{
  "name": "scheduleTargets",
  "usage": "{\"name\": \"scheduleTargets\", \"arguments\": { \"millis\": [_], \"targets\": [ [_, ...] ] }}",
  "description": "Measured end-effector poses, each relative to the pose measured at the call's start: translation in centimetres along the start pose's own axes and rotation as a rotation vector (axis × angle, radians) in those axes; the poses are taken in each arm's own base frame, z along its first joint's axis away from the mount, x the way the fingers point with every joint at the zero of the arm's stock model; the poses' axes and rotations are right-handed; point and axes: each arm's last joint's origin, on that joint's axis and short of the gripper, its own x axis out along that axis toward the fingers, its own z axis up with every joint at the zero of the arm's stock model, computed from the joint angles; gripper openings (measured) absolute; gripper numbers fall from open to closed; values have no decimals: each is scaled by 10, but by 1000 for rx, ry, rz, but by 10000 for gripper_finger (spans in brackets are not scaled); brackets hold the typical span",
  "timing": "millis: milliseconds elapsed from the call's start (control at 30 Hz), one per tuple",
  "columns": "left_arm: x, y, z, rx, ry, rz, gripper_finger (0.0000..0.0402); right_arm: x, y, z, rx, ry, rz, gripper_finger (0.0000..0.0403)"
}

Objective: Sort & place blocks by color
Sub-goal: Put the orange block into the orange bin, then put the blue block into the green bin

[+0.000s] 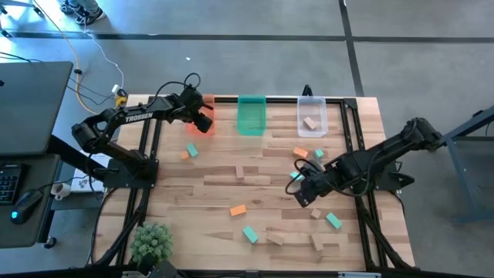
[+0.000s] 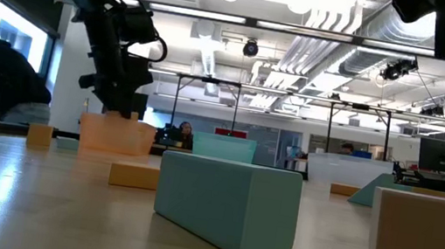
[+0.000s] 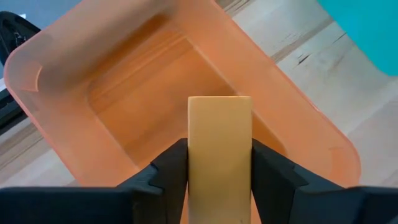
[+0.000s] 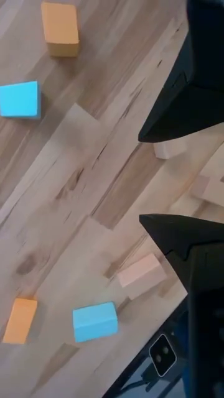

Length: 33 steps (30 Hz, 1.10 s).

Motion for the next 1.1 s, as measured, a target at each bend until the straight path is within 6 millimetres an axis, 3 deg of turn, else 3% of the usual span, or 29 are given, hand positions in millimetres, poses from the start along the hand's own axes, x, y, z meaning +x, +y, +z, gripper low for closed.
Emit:
{"name": "scheduleTargets", "arguments": {
  "millis": [333, 567, 867, 1100],
  "targets": [
    [0, 0, 0, 0, 0, -1, 188, 1, -1, 1, -13, -87, -23, 186],
    [-9, -1, 2, -3, -29, -55, 197, 1, -3, 3, -59, -133, -45, 186],
    [-56, -4, 4, -44, -181, -248, 197, 1, -5, 10, -67, -164, -66, 186],
    [-97, -18, -3, -42, -286, -422, 197, 2, -7, 20, -77, -119, -58, 186]
  ]
}}
